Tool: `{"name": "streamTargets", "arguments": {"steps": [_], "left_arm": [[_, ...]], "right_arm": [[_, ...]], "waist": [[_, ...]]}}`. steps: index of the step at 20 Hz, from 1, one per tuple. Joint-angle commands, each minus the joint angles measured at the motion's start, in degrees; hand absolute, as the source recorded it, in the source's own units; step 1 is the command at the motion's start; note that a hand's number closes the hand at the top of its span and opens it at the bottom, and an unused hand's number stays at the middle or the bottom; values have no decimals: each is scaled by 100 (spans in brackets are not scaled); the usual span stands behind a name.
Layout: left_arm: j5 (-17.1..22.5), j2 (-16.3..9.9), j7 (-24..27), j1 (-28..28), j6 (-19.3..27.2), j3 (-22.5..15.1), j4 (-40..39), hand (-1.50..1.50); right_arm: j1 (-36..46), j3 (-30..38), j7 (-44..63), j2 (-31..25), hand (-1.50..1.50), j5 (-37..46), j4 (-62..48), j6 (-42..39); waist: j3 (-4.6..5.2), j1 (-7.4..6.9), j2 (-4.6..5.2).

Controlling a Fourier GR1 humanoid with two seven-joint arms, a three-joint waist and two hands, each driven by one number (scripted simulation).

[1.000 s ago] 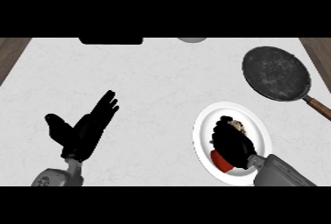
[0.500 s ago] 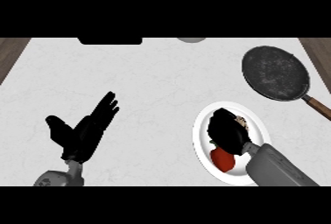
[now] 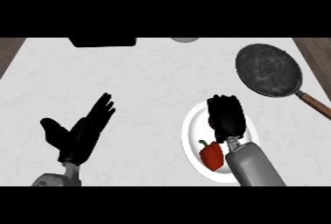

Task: Pick the cupcake from the plate and place it in the pan

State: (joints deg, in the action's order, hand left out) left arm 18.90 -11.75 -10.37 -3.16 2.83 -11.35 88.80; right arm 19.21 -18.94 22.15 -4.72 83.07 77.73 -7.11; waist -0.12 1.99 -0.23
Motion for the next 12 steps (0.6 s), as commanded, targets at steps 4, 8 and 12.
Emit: {"name": "streamTargets", "arguments": {"steps": [4,8,12], "left_arm": [[76,-45,-146,-235,-105,73,19,0],[-100,92,71,34,-100,-106,-115,0],[-37,6,-132,-273,-169,116,-232,0]], "right_arm": [[318,149,1855,460,150,-947,1059,998],[381,380,2000,467,150,-1552,1251,1867],[417,816,1880,470,150,-2032,1361,2086]], "waist": [[5,-221,10],[7,-236,27],[10,-201,30]]}}
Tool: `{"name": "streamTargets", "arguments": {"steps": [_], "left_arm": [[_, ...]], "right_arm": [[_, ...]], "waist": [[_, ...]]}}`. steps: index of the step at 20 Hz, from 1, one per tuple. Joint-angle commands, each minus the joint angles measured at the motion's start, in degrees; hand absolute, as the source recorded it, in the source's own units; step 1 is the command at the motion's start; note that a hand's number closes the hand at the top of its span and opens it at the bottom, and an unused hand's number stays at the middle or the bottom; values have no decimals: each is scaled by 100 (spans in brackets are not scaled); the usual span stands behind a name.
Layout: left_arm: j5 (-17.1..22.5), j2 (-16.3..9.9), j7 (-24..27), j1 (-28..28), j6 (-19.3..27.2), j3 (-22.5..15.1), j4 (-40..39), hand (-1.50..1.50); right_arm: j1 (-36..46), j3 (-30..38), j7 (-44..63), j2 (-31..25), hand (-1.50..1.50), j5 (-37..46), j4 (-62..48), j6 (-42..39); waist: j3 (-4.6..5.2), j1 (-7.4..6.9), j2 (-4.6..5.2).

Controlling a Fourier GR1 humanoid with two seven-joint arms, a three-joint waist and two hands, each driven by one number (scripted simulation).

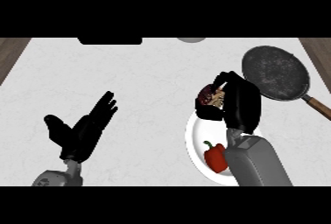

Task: Pick the cupcake from the plate and place it in the pan

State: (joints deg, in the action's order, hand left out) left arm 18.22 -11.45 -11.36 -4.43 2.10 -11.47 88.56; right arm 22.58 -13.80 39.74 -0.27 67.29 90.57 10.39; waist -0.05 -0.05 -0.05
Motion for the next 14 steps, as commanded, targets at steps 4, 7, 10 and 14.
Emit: {"name": "streamTargets", "arguments": {"steps": [4,7,10,14], "left_arm": [[-156,63,66,-75,-49,74,-112,0],[-148,314,-390,-87,132,-120,297,0],[-102,152,-172,-46,-71,96,151,0],[-107,127,-81,95,-243,92,188,0]], "right_arm": [[300,1214,-941,-293,150,-1251,-827,867],[302,1328,-1290,-609,150,-951,-1467,1125],[681,1587,-1756,-824,150,-826,-2592,1631],[1379,2138,-2136,-1199,150,-1000,-3600,2096]], "waist": [[2,-31,24],[2,-31,20],[1,-81,36],[0,-105,41]]}}
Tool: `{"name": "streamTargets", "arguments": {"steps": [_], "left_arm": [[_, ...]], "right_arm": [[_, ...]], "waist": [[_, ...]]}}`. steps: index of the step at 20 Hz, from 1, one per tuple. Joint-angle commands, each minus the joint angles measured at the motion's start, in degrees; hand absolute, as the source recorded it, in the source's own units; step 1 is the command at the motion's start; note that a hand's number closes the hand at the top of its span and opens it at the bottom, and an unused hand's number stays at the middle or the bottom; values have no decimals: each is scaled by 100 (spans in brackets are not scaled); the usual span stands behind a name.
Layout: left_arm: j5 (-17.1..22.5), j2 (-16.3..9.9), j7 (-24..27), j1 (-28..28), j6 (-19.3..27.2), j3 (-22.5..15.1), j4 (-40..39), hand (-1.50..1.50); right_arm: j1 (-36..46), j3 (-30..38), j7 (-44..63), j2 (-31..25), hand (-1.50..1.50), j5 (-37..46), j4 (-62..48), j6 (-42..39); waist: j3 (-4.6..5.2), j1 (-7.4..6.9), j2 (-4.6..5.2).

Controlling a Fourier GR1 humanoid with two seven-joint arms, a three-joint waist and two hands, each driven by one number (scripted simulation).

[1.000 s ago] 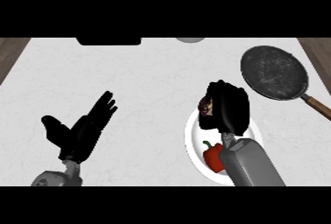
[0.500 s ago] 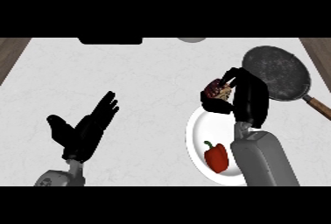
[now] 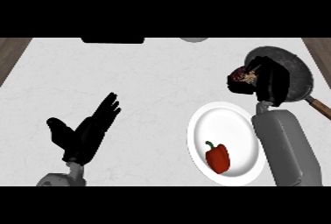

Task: Pick the cupcake from the plate and place it in the pan

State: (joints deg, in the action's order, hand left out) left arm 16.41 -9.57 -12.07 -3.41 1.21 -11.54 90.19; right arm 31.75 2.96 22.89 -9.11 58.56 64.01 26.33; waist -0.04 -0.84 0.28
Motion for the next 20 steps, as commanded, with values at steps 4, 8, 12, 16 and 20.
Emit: {"name": "streamTargets", "arguments": {"steps": [4,8,12,16,20], "left_arm": [[-1,13,-63,-157,-73,112,-41,0],[-13,8,-256,-105,-18,59,238,0],[-137,110,-276,-207,5,-77,201,0],[-160,207,-19,-369,-54,16,-235,0],[-23,142,-217,-475,-170,45,-48,0]], "right_arm": [[880,863,-689,-586,150,-60,-1816,1378],[1017,1466,-1486,-1000,150,-641,-2675,2117],[1084,1844,-2484,-1272,150,-1161,-3520,2403],[1532,2065,-2966,-1432,150,-1366,-4109,2441],[1518,2300,-3349,-1818,150,-1522,-4488,2391]], "waist": [[-3,-67,24],[-16,-161,59],[-27,-239,103],[-23,-247,127],[-33,-334,163]]}}
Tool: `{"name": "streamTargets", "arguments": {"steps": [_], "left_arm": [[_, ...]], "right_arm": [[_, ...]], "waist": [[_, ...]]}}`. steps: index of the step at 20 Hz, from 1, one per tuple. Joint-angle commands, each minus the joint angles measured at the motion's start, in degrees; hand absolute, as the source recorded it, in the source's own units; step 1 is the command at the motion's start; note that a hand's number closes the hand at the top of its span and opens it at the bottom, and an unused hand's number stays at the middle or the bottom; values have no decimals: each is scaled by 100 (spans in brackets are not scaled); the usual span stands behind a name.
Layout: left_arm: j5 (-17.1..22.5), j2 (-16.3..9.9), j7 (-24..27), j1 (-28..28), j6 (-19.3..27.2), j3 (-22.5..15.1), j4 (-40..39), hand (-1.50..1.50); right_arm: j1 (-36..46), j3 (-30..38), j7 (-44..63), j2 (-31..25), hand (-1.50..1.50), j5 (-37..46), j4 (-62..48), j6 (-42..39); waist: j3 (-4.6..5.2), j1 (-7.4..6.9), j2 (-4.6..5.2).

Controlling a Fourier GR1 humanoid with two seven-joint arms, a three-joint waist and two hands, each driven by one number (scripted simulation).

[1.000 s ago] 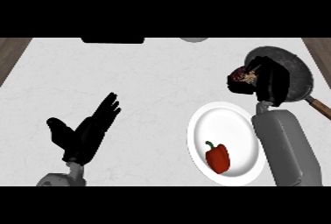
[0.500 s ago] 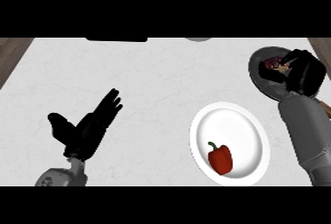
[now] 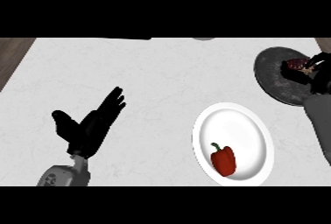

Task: Pick the cupcake from the plate and place it in the pan

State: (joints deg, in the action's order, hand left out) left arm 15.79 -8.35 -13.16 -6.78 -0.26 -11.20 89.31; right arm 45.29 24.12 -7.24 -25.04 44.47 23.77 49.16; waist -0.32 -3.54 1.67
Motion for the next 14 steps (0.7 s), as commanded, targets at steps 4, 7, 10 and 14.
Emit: {"name": "streamTargets", "arguments": {"steps": [4,7,10,14], "left_arm": [[-13,110,-68,-8,-33,-142,20,0],[-67,103,-43,-12,-28,-173,105,0],[-70,80,19,-90,-20,-62,-40,0],[-26,28,37,-66,-49,25,-20,0]], "right_arm": [[256,-19,771,-627,-150,284,-1384,-877],[318,33,659,-560,-150,204,-1491,-1046],[195,511,-145,-556,-150,-382,-1230,-1320],[294,1125,-1067,-261,-150,-1130,-754,-1293]], "waist": [[2,-206,65],[-12,-276,86],[-32,-133,85],[-43,-82,47]]}}
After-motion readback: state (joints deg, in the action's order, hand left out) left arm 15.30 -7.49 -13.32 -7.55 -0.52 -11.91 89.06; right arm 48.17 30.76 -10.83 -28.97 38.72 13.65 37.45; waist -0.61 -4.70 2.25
